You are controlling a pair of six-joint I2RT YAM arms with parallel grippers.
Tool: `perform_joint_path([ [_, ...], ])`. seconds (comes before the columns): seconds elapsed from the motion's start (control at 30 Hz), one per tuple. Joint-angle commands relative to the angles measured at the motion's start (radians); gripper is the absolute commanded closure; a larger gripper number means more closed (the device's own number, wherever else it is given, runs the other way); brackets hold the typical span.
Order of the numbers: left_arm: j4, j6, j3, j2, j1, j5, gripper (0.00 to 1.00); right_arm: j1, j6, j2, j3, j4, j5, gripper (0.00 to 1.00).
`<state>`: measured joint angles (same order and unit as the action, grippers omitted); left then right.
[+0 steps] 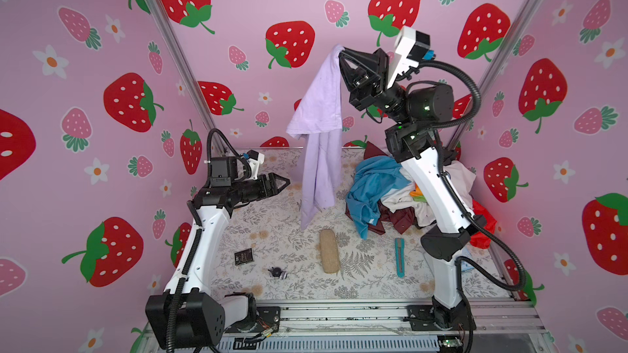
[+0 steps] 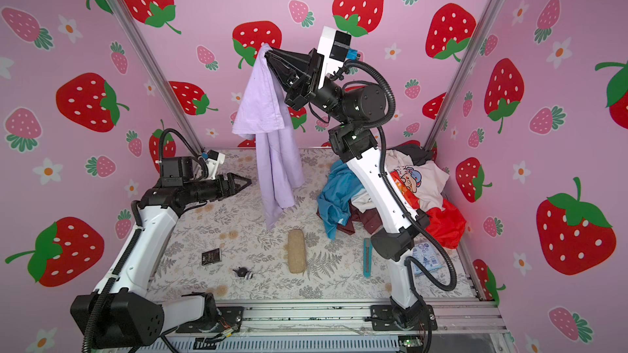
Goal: Pick out a specific cloth from the pile
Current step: 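Swing the held lavender cloth toward the left gripper over open table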
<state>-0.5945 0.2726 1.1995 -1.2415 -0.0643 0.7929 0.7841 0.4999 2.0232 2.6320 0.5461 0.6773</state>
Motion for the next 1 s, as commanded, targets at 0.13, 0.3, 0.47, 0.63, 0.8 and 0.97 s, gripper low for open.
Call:
perform_joint_path([
  [0.13, 0.007, 0.006, -0.054, 0.088, -0.021, -0.018, 0.23, 0.027, -0.043, 0.104, -0.01, 0.093, -0.038, 1.0],
  [0.3, -0.01, 0.014, -0.072, 0.124, -0.029, -0.03, 0.23, 0.024, 0.05, 0.223, -0.01, 0.168, -0.093, 1.0],
  [0.47, -0.019, 0.016, -0.065, 0.129, -0.033, -0.032, 0.23, 0.015, 0.106, 0.295, 0.011, 0.228, -0.16, 1.0],
  [0.63, -0.027, 0.013, -0.056, 0.118, -0.034, -0.032, 0.23, 0.016, 0.109, 0.308, 0.021, 0.272, -0.206, 1.0],
  [0.8, -0.032, 0.003, -0.035, 0.117, -0.037, -0.037, 0.23, 0.016, 0.093, 0.319, 0.036, 0.315, -0.268, 1.0],
  [0.97, -0.032, 0.0, -0.031, 0.122, -0.043, -0.043, 0.23, 0.009, 0.09, 0.337, -0.003, 0.254, -0.268, 1.0],
])
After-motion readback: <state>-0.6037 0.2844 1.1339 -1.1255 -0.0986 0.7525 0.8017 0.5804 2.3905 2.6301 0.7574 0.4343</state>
